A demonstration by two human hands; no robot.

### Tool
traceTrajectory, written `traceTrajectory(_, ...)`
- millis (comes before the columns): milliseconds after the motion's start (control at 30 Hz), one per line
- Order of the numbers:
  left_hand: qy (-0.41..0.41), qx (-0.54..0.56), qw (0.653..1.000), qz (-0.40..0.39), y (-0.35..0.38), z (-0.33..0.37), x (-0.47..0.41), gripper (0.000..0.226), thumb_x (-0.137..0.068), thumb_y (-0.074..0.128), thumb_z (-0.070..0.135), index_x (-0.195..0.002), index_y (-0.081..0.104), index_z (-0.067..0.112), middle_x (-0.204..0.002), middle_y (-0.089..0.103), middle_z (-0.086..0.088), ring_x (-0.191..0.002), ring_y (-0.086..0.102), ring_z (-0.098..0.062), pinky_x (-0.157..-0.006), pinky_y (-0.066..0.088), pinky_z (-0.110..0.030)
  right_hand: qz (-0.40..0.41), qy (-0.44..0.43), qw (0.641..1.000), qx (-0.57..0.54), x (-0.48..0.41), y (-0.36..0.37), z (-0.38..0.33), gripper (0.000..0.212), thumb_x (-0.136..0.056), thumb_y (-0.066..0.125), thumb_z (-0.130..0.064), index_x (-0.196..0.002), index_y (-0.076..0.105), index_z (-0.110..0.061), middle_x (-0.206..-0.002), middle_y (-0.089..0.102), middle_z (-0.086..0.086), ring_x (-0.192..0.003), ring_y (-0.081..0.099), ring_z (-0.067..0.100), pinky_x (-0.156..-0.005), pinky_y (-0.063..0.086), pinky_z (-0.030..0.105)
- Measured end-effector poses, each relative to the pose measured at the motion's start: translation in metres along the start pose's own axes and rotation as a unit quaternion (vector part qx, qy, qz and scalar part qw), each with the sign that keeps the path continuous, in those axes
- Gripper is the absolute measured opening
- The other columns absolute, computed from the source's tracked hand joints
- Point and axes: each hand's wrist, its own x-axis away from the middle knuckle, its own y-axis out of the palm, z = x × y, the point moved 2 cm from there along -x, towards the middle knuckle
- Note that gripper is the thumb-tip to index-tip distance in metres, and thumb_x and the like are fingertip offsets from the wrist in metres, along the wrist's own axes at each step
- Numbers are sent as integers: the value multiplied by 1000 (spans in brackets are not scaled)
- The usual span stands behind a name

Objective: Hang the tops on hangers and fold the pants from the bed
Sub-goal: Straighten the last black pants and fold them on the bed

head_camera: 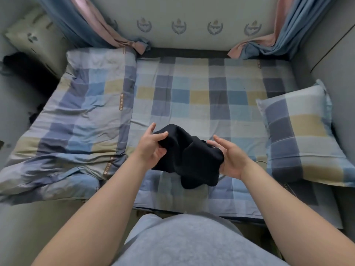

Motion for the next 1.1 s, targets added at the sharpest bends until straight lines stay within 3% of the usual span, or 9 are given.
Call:
traceTrajectory(133, -8, -7, 1000, 12, -2, 7, -5, 91, -93, 66, 8, -159, 11, 38, -145, 51, -8, -104, 68, -20, -63, 56, -32, -16, -114, 993, -6, -2, 0, -11, 36, -94, 60, -25, -129, 63, -16, -94, 72, 2, -84, 69, 16, -79, 50, 31)
traceTrajectory(267, 24, -162, 986, -3, 11, 5, -5, 114, -71, 84, 35, -158, 10, 42, -156, 35, -5, -127, 53, -23, -100, 49, -42, -30, -150, 988, -8, -3, 11, -20, 23, -100, 51, -12, -119, 64, -12, -96, 72, 5, -77, 71, 16, -65, 56, 28)
traceTrajectory(400, 144, -487, 859, 64, 36, -18, 6, 121, -54, 67, 78, -152, 0, 53, -168, -1, -2, -152, 11, -29, -120, 19, -56, -58, -150, 987, -27, 1, 22, -33, 26, -97, 53, -24, -121, 58, -16, -104, 73, 3, -81, 72, 22, -69, 58, 35)
traceTrajectory(500, 222, -542, 810, 46, 46, -40, 15, 114, -58, 59, 86, -151, -1, 56, -168, -9, 5, -154, 3, -23, -118, 11, -58, -80, -167, 982, -33, 4, 29, -44, 32, -91, 55, -28, -121, 56, -16, -114, 73, 6, -91, 73, 26, -74, 58, 38)
traceTrajectory(600, 200, -568, 798, -1, 53, -54, 15, 118, -59, 62, 86, -154, 4, 48, -168, 8, 8, -154, 8, -16, -120, 16, -59, -96, -163, 981, -46, 4, 35, -49, 44, -87, 58, -28, -129, 51, -16, -134, 63, 12, -114, 67, 36, -88, 56, 47)
traceTrajectory(700, 195, -568, 798, 54, 56, -53, 9, 112, -66, 70, 70, -155, 11, 37, -162, 28, 9, -148, 28, -19, -115, 29, -56, -143, -155, 975, -72, 5, 42, -51, 54, -87, 57, -22, -139, 44, -15, -144, 53, 18, -124, 59, 42, -99, 51, 51)
traceTrajectory(867, 225, -497, 829, 121, 39, -38, -2, 18, -98, 54, 22, -114, 59, 28, -96, 69, 4, -95, 63, -26, -85, 51, -46, -144, -171, 972, -65, 1, 38, -52, 63, -87, 55, -8, -147, 37, -13, -145, 50, 22, -125, 57, 44, -104, 47, 59)
traceTrajectory(967, 258, -425, 848, 182, 28, -17, 1, 30, -95, 44, 5, -103, 57, 30, -80, 61, 15, -80, 60, -15, -61, 43, -20, -9, -216, 972, 96, -7, 29, -47, 56, -84, 59, 0, -135, 50, -22, -123, 69, 3, -119, 65, 29, -88, 59, 46)
traceTrajectory(1100, 361, -353, 852, 138, 38, 27, 13, 31, -96, 43, 5, -96, 54, 35, -72, 59, 20, -64, 53, -2, -57, 40, -24, 127, -286, 873, 374, -14, 25, -42, 31, -88, 70, -10, -106, 64, -34, -107, 72, -11, -112, 65, 11, -95, 55, 37)
